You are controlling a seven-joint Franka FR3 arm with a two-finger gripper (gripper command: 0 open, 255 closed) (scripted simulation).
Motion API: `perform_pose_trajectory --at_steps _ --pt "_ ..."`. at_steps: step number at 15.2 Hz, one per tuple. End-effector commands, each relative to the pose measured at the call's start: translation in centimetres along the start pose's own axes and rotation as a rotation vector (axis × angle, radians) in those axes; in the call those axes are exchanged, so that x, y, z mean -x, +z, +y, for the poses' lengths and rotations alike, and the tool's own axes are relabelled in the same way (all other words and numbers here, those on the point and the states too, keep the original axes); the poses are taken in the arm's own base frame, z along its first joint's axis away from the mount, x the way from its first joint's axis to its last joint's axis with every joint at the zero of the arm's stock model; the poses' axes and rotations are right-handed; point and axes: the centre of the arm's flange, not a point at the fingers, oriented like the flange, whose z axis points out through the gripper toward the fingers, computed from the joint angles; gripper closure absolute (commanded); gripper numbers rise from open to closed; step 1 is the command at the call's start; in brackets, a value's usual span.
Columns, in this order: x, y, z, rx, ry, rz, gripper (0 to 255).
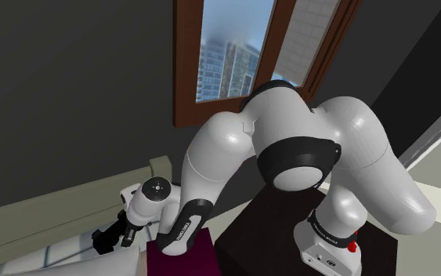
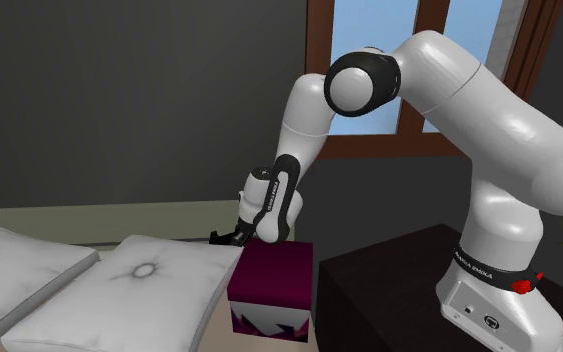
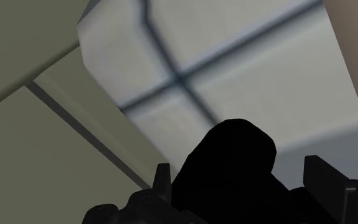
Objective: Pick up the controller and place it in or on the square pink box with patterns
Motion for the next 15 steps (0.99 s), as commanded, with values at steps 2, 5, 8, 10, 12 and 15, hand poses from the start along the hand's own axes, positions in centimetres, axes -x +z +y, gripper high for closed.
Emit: perform_pose_trajectory --at_steps 2,5,8,10,12,15 --pt "0.04 0.21 -0.06 0.0 -0.001 0.001 0" --pt "0.04 0.21 -0.06 0.0 -0.001 0.001 0" --pt "0.04 0.21 -0.07 0.0 -0.001 0.001 255" --pt "0.04 0.2 -0.08 0.0 -0.001 0.001 255" --pt "0.04 0.21 -0.07 0.0 -0.001 0.001 255" --pt "0.05 0.21 -0.07 0.0 -0.001 0.001 255"
